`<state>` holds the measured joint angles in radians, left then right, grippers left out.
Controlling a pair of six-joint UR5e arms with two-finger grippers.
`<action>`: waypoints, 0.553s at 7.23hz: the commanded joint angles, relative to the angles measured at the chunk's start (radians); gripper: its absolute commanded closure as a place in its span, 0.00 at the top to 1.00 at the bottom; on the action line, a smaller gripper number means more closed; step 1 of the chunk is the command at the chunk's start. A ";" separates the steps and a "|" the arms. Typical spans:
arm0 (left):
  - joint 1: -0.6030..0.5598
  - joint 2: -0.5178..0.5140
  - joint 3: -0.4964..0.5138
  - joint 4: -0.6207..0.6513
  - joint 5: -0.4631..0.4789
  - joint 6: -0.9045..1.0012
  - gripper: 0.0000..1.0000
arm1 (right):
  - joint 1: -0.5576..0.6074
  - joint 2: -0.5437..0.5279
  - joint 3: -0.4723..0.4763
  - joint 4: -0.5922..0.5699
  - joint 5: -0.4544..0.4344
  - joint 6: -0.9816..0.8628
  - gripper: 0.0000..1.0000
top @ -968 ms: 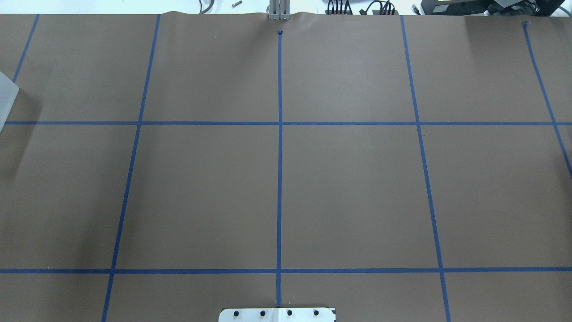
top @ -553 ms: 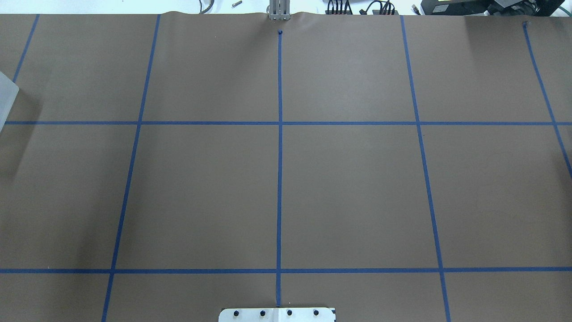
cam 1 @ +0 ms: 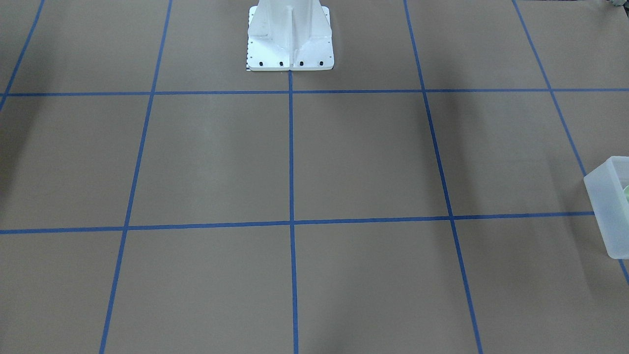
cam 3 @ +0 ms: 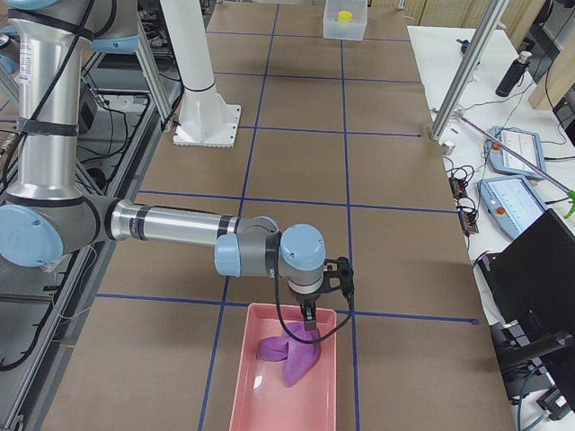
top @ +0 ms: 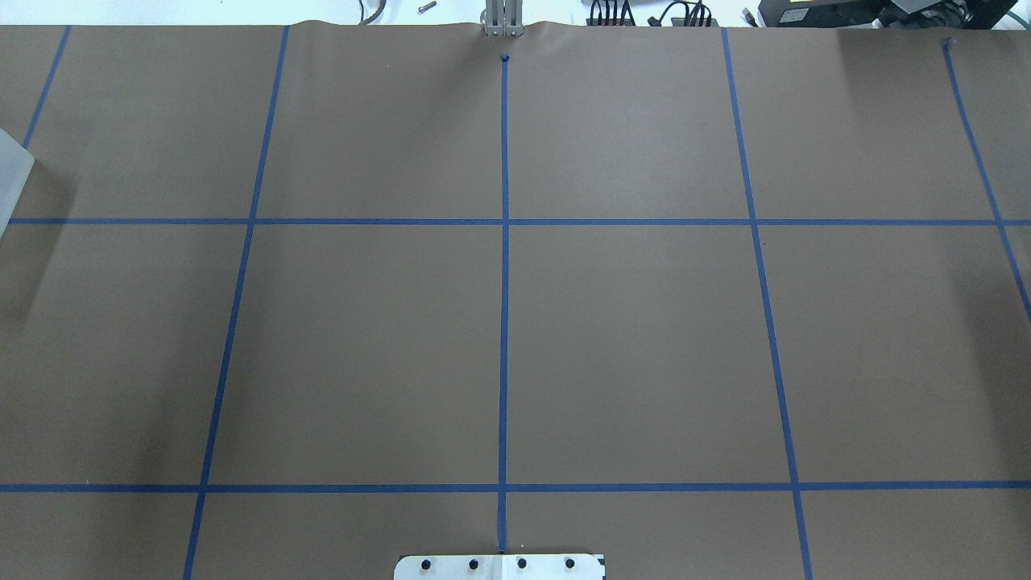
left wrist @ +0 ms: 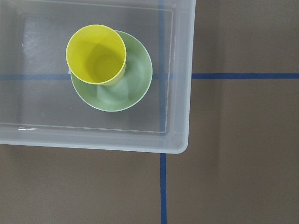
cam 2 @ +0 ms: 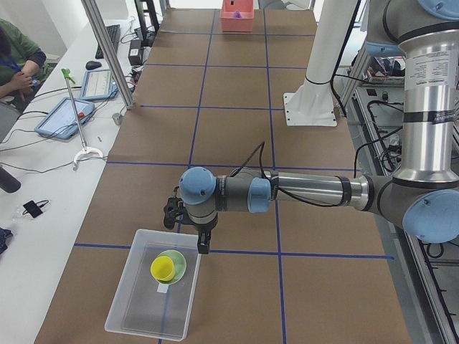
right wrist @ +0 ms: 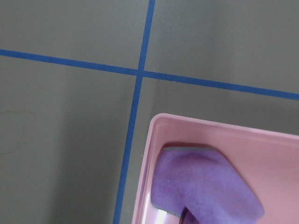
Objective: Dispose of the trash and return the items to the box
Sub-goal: 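Lower the cloth into the pink tray and open the right gripper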
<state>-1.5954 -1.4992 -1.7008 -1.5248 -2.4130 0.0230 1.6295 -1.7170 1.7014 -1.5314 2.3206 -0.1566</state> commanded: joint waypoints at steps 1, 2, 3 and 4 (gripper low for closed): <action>0.000 0.001 0.001 0.000 0.000 0.000 0.99 | 0.004 -0.021 0.067 -0.082 -0.124 -0.018 1.00; 0.000 0.001 0.001 0.000 0.000 0.000 0.99 | 0.004 -0.029 0.066 -0.084 -0.103 -0.012 1.00; 0.000 0.001 0.001 0.000 0.000 0.000 0.99 | 0.004 -0.024 0.064 -0.082 -0.093 -0.006 1.00; 0.000 0.001 0.003 0.000 0.000 0.000 0.99 | 0.004 -0.033 0.066 -0.082 -0.086 -0.009 1.00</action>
<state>-1.5953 -1.4987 -1.6992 -1.5248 -2.4129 0.0230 1.6336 -1.7434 1.7657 -1.6130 2.2264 -0.1659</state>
